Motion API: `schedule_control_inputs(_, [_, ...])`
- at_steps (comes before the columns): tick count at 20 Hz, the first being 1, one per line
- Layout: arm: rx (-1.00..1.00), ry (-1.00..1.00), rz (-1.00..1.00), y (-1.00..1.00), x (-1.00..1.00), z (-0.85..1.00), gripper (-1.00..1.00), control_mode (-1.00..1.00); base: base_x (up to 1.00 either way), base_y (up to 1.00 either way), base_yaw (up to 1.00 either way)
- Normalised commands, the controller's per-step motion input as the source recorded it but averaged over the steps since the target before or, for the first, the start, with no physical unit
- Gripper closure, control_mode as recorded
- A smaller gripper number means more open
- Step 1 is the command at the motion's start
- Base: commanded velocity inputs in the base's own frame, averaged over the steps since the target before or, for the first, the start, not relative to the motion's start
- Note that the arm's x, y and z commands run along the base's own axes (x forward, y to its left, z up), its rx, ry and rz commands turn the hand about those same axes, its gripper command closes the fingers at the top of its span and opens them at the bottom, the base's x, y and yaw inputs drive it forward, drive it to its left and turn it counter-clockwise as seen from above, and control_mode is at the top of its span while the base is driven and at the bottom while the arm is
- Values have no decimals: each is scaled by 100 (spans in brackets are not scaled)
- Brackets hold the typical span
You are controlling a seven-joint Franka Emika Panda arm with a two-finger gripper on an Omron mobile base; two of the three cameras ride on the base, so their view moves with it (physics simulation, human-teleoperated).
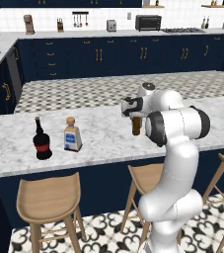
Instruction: Move the plastic bottles in the middle to the plastics group, and the glass bottles in the middle to the glass group.
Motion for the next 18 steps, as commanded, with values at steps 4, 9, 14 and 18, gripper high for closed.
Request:
schedule_control_inputs(4, [14,-4,15,36,-45,46,100,-100,0,0,0])
schedule_control_inputs(9, [2,5,23,63,-42,22,100,-100,0,0,0])
schedule_control_inputs(14, [0,5,25,81,-31,0,100,-100,0,0,0])
schedule_control_inputs(18, [0,0,21,82,-3,0,100,-100,0,0,0])
